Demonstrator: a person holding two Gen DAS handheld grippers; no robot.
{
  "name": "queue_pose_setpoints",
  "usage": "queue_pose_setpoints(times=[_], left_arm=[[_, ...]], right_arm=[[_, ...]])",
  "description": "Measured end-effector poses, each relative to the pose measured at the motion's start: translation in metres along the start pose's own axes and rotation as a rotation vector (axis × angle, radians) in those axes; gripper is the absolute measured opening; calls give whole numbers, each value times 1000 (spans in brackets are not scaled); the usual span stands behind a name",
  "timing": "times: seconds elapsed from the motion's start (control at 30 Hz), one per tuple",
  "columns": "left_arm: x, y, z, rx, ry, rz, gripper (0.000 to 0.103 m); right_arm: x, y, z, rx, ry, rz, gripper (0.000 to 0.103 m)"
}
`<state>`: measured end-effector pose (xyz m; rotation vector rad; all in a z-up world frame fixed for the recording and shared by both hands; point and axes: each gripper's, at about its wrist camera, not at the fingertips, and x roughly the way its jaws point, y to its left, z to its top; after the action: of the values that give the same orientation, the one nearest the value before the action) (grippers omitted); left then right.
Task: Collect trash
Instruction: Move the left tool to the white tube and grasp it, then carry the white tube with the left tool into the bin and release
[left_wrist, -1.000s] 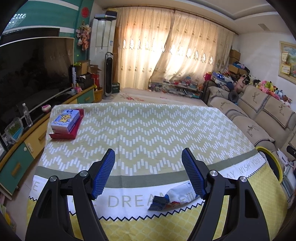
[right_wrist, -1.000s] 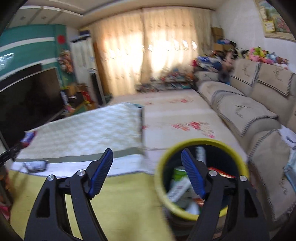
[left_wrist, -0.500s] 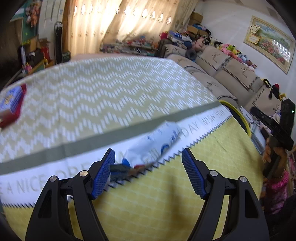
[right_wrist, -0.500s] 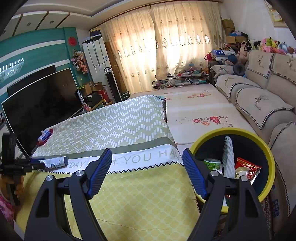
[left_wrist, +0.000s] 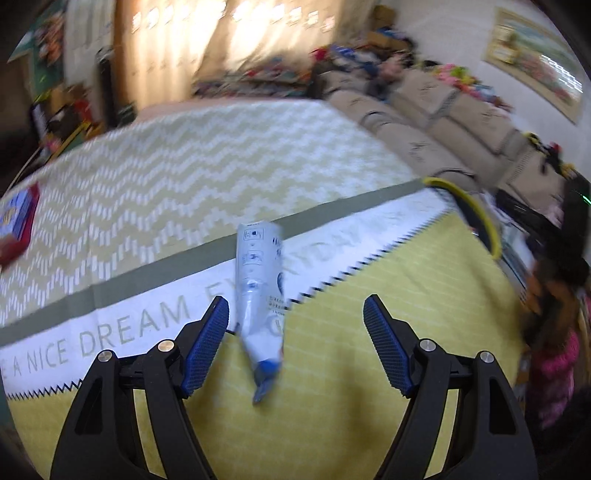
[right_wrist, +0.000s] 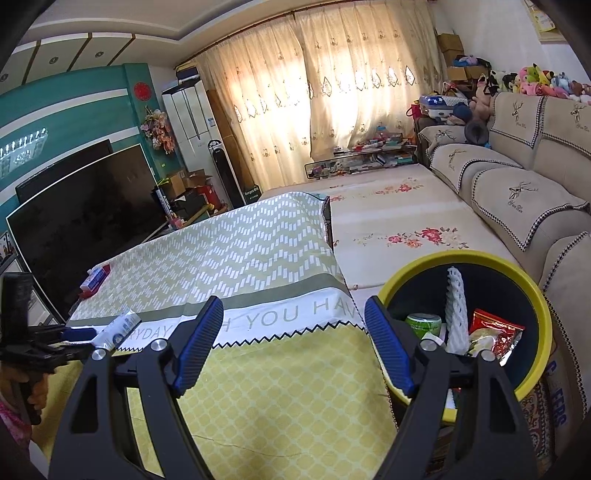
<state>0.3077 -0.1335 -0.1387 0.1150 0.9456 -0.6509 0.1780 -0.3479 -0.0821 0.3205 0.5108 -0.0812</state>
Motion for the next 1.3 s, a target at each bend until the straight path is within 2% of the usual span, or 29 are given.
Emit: queue_pose_setpoints(times=[0.07,0.13,0.23,0.3,0.43,0.53,0.73,0.97,1.1,1.3], left_arm=[[13,5,4,-39,31,40,68],[20,9,9,-60,28,74,67],[26,7,15,-64,32,114,66],[30,4,18,-56,38,152,61],[33,-2,20,-15,53,232,45],[32,1,18,-7,53,256,31],[24,-8,13,7,41,253,27],[10,-52,28,69,-20,197,27],[5,-91,44,126,-49,135,27],[21,-170,75,236,-50,-18,28]], right_arm=[[-1,-2,0,6,0,4,75],[-1,-3,0,12,0,9,75],[-1,-4,1,18,2,16,75],[-1,-6,0,27,4,21,75],[-3,-10,0,37,-1,19,75],[-5,-12,0,40,1,4,75],[-12,-22,1,63,-11,-16,75],[-27,-35,4,56,-44,-70,75],[-41,-52,6,62,-72,-121,75],[-74,-94,3,82,-118,-259,76]])
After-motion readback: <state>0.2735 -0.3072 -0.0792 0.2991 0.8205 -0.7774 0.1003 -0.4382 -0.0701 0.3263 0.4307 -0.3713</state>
